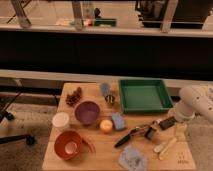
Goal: Place eraser in paper cup
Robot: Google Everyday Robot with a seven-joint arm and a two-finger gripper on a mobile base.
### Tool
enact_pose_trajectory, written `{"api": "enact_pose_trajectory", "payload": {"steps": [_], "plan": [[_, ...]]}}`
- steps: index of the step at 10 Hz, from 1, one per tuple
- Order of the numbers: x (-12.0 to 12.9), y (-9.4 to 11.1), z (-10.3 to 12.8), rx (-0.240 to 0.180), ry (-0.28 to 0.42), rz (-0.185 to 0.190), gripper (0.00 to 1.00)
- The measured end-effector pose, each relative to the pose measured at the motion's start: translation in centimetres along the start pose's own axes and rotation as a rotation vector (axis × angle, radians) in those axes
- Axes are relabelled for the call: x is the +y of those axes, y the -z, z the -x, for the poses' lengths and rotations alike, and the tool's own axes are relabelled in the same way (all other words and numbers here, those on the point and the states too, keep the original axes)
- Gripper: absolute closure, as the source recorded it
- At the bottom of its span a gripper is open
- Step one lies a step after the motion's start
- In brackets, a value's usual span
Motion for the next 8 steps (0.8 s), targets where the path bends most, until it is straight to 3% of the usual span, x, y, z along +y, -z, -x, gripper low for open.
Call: {"api": "enact_pose_trajectory", "payload": {"steps": [8], "plan": [[0.0,-2.0,0.1,-0.038,0.075,-0.014,0.2]]}}
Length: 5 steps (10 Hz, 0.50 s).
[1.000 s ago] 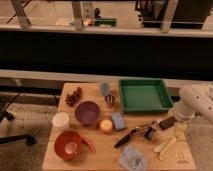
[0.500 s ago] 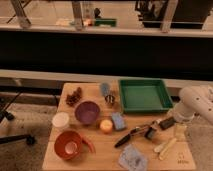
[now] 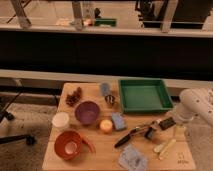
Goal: Place eraser in paper cup
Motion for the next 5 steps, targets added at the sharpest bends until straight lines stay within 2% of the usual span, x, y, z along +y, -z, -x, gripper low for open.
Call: {"api": "enact_pose_trajectory", "payload": {"steps": [5], "plan": [[-1.2,-1.0,-0.2,-0.017,0.036,-0.009,0.2]]}}
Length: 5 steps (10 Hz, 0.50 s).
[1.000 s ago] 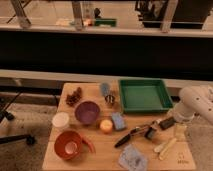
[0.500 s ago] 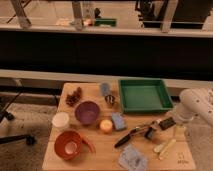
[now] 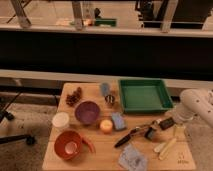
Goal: Place eraser in paper cup
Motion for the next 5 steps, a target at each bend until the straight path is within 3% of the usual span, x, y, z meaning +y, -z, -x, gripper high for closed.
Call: {"api": "enact_pose_trajectory", "payload": {"steps": [2,5], "plan": [[-1.2,-1.2,0.2,-0.001,0.02,0.005,0.2],[-1.5,-2.8,-1.7,0.022,0.006,0.018,0.2]]}}
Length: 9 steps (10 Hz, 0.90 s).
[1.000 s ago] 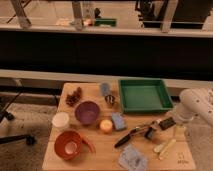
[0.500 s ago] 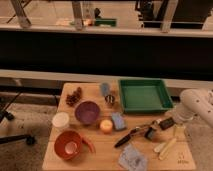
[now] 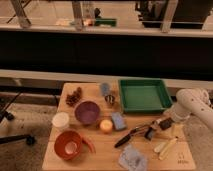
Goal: Place eraser in paper cup
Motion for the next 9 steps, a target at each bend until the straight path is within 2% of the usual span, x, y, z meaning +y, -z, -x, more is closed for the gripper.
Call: {"api": "enact_pose_trajectory", "payload": {"steps": [3,9], "plan": [[-0.1,-0.9,-0.9,0.002,-0.017,0.01,0.2],[-0.3,-1.7,-0.8,0.003,-0.015,0.023,0.2]]}}
